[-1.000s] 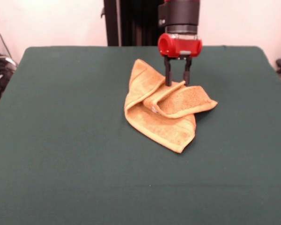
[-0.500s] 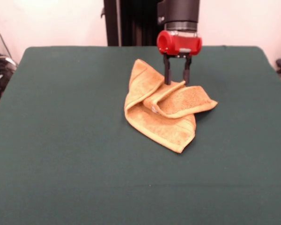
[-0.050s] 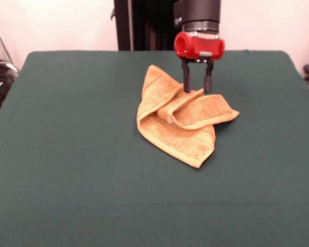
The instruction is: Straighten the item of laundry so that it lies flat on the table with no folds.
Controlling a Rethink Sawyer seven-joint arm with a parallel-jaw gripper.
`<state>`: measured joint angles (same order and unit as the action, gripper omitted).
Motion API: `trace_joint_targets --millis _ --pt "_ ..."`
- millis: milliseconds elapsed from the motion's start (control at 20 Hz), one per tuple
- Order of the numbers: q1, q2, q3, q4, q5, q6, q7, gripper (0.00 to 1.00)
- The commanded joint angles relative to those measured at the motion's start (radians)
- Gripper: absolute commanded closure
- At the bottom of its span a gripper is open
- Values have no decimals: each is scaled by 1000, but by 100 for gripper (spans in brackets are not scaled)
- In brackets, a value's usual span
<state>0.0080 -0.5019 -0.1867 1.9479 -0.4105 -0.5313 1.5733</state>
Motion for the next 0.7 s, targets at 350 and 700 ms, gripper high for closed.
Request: trace_joint_targets --millis 350,700 --pt "-16 55 109 -87 34 -59 189 0" --pt "6 58 78 -93 59 -52 174 0"
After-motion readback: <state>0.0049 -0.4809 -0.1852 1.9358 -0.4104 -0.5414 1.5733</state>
